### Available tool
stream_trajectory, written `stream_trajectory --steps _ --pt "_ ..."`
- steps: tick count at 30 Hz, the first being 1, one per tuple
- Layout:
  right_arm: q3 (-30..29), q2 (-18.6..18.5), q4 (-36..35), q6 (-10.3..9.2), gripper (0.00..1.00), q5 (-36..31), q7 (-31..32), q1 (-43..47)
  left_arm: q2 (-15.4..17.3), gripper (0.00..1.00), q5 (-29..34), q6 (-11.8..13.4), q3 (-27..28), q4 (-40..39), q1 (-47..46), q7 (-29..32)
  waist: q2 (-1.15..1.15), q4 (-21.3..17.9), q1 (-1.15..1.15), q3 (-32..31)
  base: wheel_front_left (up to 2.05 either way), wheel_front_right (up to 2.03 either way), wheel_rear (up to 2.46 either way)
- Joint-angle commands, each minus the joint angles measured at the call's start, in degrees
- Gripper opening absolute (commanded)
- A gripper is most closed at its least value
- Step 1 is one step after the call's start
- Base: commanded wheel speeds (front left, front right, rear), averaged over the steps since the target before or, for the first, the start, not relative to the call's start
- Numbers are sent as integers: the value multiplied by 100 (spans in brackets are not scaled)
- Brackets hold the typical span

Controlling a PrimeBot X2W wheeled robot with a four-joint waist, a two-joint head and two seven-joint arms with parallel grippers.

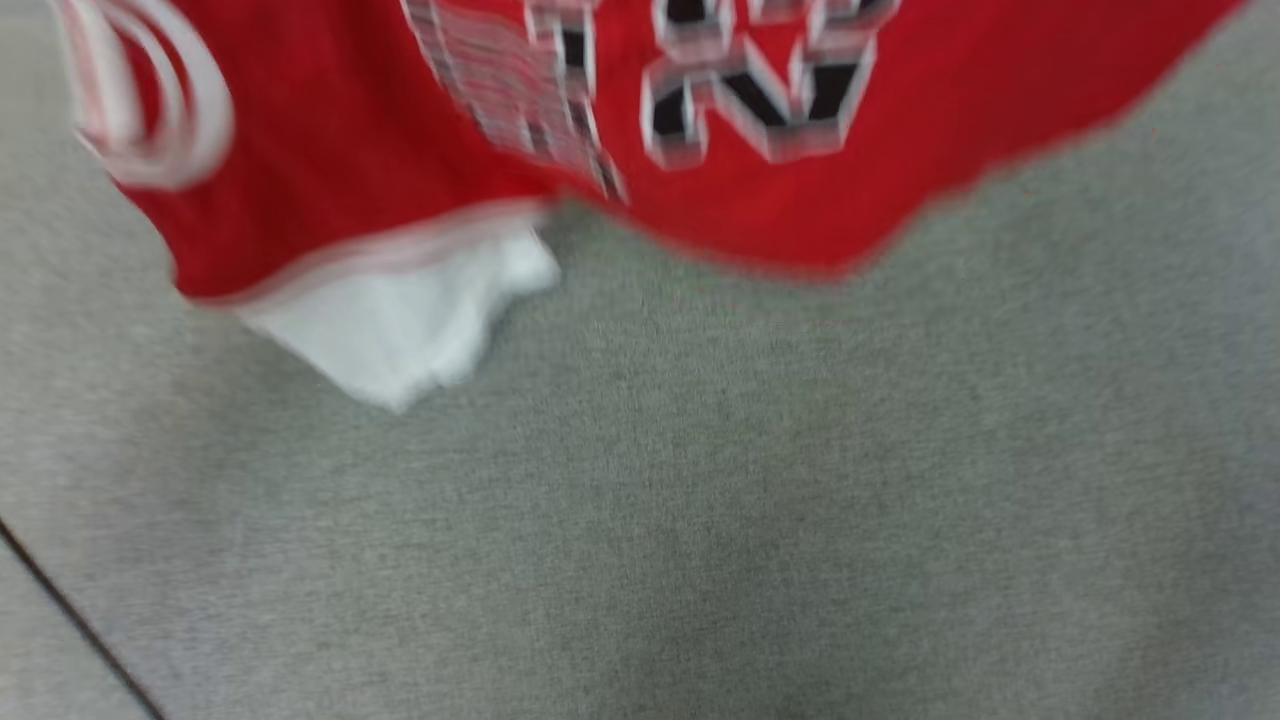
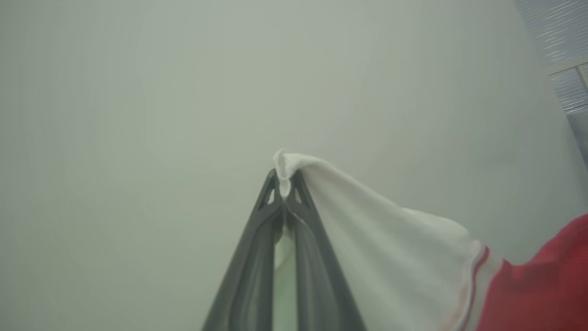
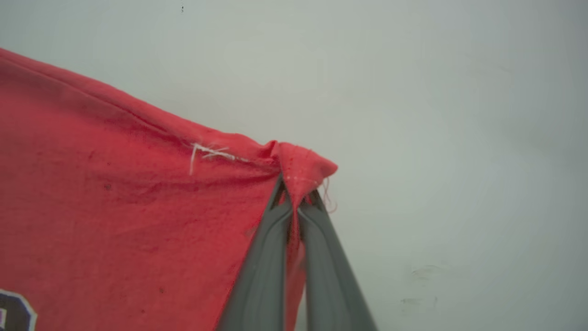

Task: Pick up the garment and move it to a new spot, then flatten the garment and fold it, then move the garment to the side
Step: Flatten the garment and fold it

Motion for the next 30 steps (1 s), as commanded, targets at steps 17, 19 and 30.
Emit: stream_trajectory --steps 17,19,30 --pt "438 512 2923 -4 0 -1092 -1743 -2941 -777 0 431 -778 -621 4350 -3980 -1162 0 155 -1 1585 0 0 0" --pt "488 596 3290 -4 0 -1244 -1981 -3077 -894 0 454 -826 -691 4695 -4050 -1409 0 207 -1 1643 0 0 0" --pt "854 752 4644 -4 0 -1538 -3044 -2603 -1453 0 375 -1088 -1297 5321 -2649 -2253 0 520 -1 1580 0 0 0"
